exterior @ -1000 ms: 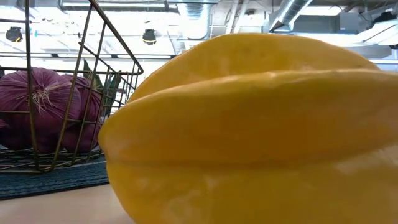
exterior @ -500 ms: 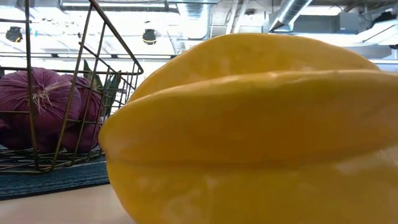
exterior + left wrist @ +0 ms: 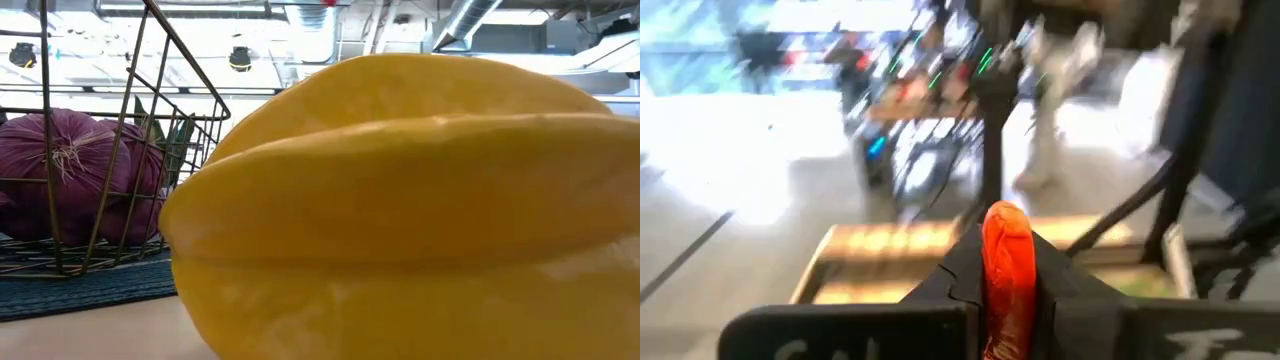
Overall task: Build produce basket
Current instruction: Put the orange carrot into the wire basket
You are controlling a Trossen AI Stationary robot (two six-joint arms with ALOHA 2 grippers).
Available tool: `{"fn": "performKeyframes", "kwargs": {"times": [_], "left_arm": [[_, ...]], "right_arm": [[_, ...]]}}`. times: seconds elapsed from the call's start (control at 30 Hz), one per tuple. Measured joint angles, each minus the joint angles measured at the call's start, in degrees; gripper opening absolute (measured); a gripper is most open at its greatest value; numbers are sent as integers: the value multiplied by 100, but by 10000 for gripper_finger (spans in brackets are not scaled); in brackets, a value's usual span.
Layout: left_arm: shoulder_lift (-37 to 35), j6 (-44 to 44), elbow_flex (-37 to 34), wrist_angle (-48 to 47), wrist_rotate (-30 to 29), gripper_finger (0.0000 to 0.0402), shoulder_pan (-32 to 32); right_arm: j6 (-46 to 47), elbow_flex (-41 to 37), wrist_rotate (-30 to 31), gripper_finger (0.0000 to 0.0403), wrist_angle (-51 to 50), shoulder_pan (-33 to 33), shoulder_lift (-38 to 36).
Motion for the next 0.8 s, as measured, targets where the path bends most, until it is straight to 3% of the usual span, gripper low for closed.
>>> {"fn": "performKeyframes", "kwargs": {"times": [0.17,0.37,0.5,0.63,0.8], "left_arm": [[-486,-344,7,-2332,-1741,5,-776],[-578,-2445,7,-4493,-2810,4,-2010],[-528,-3844,-192,-5149,-3160,4,-2783],[-526,-5120,-705,-5200,-3256,3,-3397],[-387,-6602,-1601,-4930,-2664,3,-3931]], "right_arm": [[696,562,316,220,-1541,-133,-43],[989,599,295,165,-2483,-521,-81],[999,599,288,95,-2865,-843,-79],[924,597,288,14,-3044,-1178,-76],[628,594,268,9,-3177,-1498,-74]]}}
